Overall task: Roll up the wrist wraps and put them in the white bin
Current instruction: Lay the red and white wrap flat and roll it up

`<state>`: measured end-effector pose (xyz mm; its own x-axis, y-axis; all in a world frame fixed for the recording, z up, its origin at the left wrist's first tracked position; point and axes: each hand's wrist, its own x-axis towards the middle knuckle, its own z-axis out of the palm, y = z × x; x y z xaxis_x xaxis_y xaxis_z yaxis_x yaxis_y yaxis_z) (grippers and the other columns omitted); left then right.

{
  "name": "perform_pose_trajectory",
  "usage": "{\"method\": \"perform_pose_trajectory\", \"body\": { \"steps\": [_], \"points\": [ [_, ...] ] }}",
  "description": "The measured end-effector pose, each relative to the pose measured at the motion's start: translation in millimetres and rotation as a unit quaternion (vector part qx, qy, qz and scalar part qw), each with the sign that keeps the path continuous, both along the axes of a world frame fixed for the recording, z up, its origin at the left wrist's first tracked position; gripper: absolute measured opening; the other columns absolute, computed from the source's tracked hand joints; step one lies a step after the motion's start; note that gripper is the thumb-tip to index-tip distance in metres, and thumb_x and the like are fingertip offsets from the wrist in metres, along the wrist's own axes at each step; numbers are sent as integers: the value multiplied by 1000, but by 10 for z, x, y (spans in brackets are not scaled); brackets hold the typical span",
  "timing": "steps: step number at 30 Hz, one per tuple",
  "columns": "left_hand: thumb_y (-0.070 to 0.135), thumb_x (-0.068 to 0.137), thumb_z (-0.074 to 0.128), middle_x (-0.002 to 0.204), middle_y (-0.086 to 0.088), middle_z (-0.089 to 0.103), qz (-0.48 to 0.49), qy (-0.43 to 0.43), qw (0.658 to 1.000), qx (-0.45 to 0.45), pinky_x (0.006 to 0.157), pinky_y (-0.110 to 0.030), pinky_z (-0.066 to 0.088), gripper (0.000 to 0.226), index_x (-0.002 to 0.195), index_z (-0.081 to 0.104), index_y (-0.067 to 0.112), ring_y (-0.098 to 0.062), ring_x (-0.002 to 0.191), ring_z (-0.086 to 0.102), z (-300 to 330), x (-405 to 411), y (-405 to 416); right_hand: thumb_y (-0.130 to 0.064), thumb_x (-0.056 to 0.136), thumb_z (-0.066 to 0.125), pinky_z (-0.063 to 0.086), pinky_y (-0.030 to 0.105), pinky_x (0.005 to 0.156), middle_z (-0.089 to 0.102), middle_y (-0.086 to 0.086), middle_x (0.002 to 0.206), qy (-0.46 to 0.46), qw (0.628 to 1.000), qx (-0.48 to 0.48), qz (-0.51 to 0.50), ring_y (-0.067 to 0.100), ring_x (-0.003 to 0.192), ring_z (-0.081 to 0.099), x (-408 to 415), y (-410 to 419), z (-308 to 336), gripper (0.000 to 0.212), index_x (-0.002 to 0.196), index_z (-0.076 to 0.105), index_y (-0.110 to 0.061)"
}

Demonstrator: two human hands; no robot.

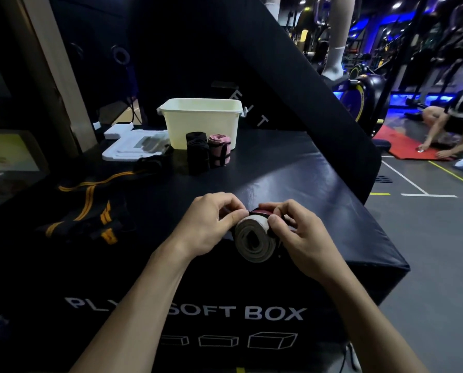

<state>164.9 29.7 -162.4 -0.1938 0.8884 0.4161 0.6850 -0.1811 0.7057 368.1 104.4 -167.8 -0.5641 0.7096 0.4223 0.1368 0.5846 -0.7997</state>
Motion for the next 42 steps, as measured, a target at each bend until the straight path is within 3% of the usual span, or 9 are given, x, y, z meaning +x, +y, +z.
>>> {"method": "perform_pose_trajectory", "body": {
  "steps": [6, 11, 19, 22, 25, 28, 31, 35, 42],
  "points": [
    [26, 93, 76, 75, 7, 74, 43, -23, 999, 17, 65, -29, 55, 11, 83, 75, 22, -13, 70, 70, -52, 64, 150, -18, 104, 56, 55, 46, 98, 70, -6, 124, 16, 997, -70, 0, 11, 107, 70, 5, 127, -18, 15, 89, 58, -13],
    [18, 94, 73, 86, -25, 74, -6, -232, 972, -40, 66, -39, 60, 16, 91, 74, 3, -24, 70, 68, -69, 20, 192, -29, 102, 56, 52, 30, 96, 66, -8, 123, 36, 996, -76, -8, 3, 113, 63, 4, 108, -14, 21, 121, 60, -23],
    [14, 99, 66, 64, -5, 64, -19, -366, 926, -88, 44, -24, 52, 17, 90, 69, 0, -9, 46, 58, 35, 184, 179, -52, 106, 29, 60, 31, 79, 77, 4, 111, 61, 948, -306, 67, 17, 104, 74, 2, -52, 140, 52, 120, 69, -21],
    [18, 99, 66, 62, -2, 63, 2, -429, 896, -116, 45, -23, 49, 18, 96, 70, 1, -9, 44, 54, 3, 207, 200, -57, 100, 48, 59, 43, 91, 70, 3, 129, 75, 929, -333, 140, 22, 116, 69, 84, -46, 107, 49, 137, 58, -27],
    [18, 100, 66, 68, -4, 63, 17, -452, 885, -111, 45, -25, 47, 18, 102, 71, 1, -10, 46, 54, 2, 266, 189, -22, 90, 75, 60, 47, 87, 69, 8, 128, 60, 946, -276, 160, 30, 118, 67, 167, -52, 53, 50, 136, 57, -24],
    [12, 99, 65, 72, 2, 66, 16, -399, 917, -26, 50, -25, 52, 4, 98, 69, 11, -7, 55, 61, 47, 317, 152, -25, 86, 80, 61, 39, 77, 73, 6, 120, 85, 954, -274, 88, 26, 108, 72, 180, -75, 59, 46, 129, 61, -24],
    [11, 93, 74, 86, 6, 71, 19, -197, 975, 99, 65, -31, 58, 6, 94, 71, 17, -9, 76, 68, 75, 300, 111, -46, 80, 75, 56, 31, 65, 76, 10, 108, 86, 959, -268, 25, 25, 88, 75, 180, -76, 88, 48, 121, 65, -22],
    [13, 86, 82, 97, 6, 68, -20, -14, 983, 184, 74, -30, 56, 12, 94, 75, 19, -18, 88, 69, 93, 368, 24, -48, 84, 76, 51, 31, 61, 76, 11, 99, 84, 956, -278, 23, 22, 75, 71, 187, -75, 89, 45, 115, 69, -17],
    [18, 84, 84, 95, 9, 67, -13, 10, 982, 188, 73, -34, 55, 12, 93, 76, 19, -16, 87, 68, 67, 332, 31, -33, 84, 75, 48, 28, 56, 74, 7, 86, 84, 956, -280, 35, 21, 65, 62, 168, -96, 97, 35, 111, 71, -10]
  ]
}}
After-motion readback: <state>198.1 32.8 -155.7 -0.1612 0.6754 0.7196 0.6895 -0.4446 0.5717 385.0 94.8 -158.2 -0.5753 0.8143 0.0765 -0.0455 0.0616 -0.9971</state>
